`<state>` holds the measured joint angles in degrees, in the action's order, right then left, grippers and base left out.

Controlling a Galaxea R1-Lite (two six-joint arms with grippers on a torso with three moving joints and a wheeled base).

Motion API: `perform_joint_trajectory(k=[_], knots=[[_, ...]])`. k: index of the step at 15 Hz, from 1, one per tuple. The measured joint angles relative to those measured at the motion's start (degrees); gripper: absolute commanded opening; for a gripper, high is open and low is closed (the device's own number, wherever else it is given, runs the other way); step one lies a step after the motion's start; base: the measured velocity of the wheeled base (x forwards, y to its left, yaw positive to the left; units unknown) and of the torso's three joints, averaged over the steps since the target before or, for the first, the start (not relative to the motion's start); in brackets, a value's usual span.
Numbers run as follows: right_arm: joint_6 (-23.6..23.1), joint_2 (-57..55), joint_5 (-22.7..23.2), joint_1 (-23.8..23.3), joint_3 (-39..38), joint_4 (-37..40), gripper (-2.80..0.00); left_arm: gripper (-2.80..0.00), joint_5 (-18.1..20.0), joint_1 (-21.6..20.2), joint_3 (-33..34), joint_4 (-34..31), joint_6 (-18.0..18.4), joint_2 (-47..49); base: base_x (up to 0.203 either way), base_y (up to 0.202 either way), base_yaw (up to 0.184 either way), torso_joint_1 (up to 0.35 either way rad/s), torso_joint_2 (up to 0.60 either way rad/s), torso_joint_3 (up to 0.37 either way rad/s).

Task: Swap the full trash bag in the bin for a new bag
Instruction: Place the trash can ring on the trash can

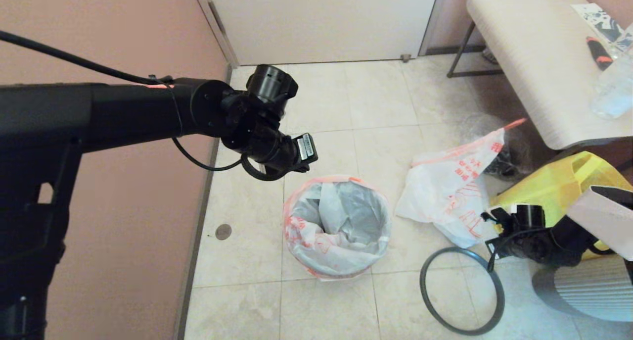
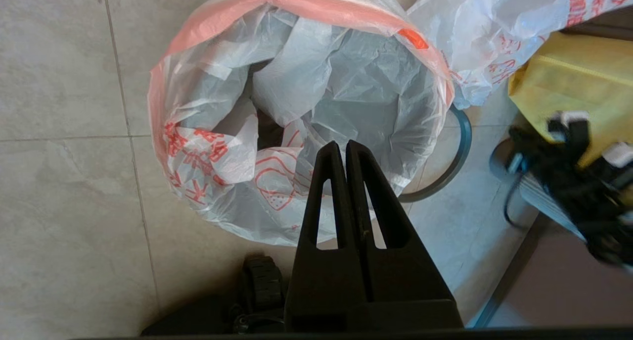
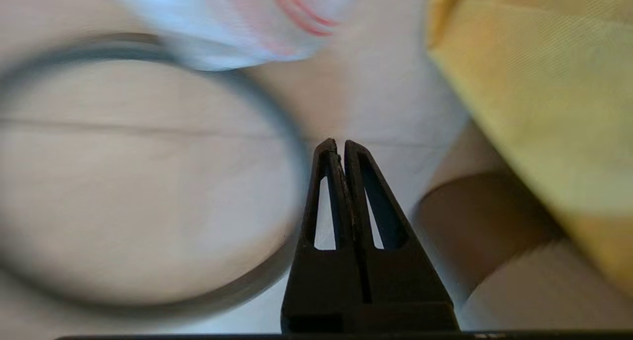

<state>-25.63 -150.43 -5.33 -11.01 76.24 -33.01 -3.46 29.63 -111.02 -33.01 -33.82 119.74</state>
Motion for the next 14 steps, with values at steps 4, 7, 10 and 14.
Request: perform_joint_trajectory(k=[4, 7, 10, 14], knots=[[-3.81, -9.89, 2.16, -1.89, 8.01, -0.64, 0.00, -2.80, -0.11, -0.39, 0.00, 0.33, 0.02, 0.16, 0.000, 0.000, 0.000, 0.000, 0.00, 0.000], [-4.13, -15.85, 2.59, -2.19, 15.54, 1.50, 0.00, -2.80, -0.09, -0.61, 0.00, 0.41, 0.02, 0.13, 0.000, 0.000, 0.000, 0.000, 0.00, 0.000], [-4.16, -18.86, 2.77, -2.30, 18.41, 3.65, -0.58, -2.80, -0.15, -0.62, 0.02, 0.49, 0.02, 0.13, 0.000, 0.000, 0.000, 0.000, 0.00, 0.000], [-5.76, -21.20, 3.03, -2.32, 20.11, 4.48, -2.80, -2.80, -0.30, -0.69, 0.02, 0.55, 0.02, 0.06, 0.000, 0.000, 0.000, 0.000, 0.00, 0.000]])
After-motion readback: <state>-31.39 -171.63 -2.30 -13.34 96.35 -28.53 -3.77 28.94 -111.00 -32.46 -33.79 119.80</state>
